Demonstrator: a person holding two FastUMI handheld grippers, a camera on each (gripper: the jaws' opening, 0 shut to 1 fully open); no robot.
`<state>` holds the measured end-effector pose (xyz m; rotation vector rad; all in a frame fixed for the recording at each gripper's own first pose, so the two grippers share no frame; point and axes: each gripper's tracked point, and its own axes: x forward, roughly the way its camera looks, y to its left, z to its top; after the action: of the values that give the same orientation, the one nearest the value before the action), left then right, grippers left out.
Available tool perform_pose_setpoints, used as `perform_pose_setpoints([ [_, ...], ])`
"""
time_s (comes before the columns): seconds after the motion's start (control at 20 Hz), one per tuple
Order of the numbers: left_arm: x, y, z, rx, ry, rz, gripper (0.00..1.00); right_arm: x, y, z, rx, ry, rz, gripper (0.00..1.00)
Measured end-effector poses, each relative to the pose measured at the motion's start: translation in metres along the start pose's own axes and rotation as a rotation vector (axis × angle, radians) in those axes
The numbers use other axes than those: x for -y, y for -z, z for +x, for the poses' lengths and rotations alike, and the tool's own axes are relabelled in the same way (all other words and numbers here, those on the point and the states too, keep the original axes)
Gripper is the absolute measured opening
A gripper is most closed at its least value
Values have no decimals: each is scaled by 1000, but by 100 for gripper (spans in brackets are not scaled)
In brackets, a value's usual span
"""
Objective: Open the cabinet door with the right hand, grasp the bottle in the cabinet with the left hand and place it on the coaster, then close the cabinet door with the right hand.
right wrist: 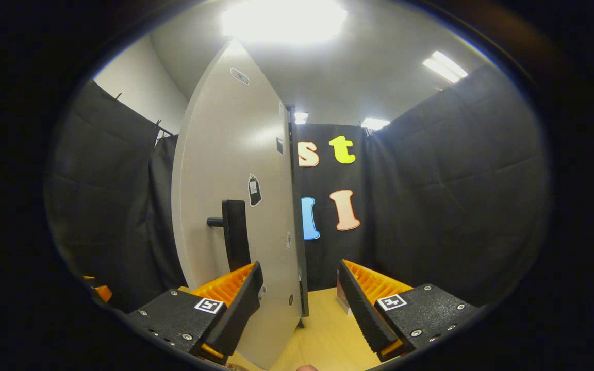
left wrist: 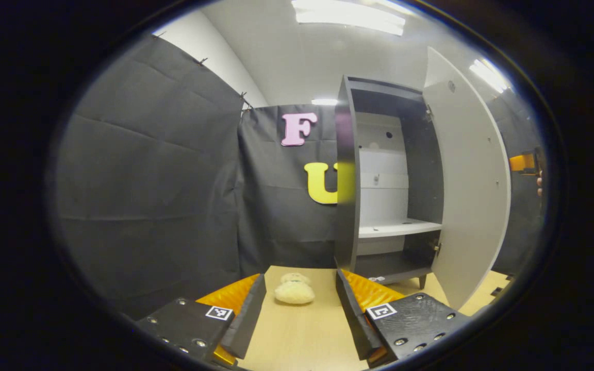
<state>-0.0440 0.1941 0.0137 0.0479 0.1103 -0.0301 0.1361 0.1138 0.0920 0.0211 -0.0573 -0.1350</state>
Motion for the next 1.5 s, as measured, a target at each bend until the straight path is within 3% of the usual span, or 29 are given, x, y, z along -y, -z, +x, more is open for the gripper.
perform_pose_setpoints([
  [0.1,-7,2,2,0,-4,-3,78,-14,1,1,-2,-23,-5,93],
  [0.7,-67,6,-13,3,-93,1,78,-90,9,29,-4,-142,-9,93],
  [0.85,-79,8,-16,4,-109,5,82,-114,11,35,0,-183,-22,94],
  [0.9,-82,8,-16,5,-111,5,80,-120,11,36,3,-190,-30,91],
  [1.0,-81,9,-17,4,-114,3,78,-130,14,36,3,-201,-34,94],
  [1.05,-82,9,-17,7,-116,2,82,-134,18,36,-2,-208,-31,94],
  [1.15,-82,8,-17,14,-114,4,82,-136,21,35,-11,-211,-25,94],
  [1.3,-79,7,-18,18,-106,2,74,-130,30,30,-26,-205,-27,94],
  [1.45,-73,1,-21,16,-91,-3,82,-113,39,26,-41,-189,-30,94],
  [1.5,-69,-1,-22,16,-84,-4,74,-107,42,24,-47,-184,-25,94],
])
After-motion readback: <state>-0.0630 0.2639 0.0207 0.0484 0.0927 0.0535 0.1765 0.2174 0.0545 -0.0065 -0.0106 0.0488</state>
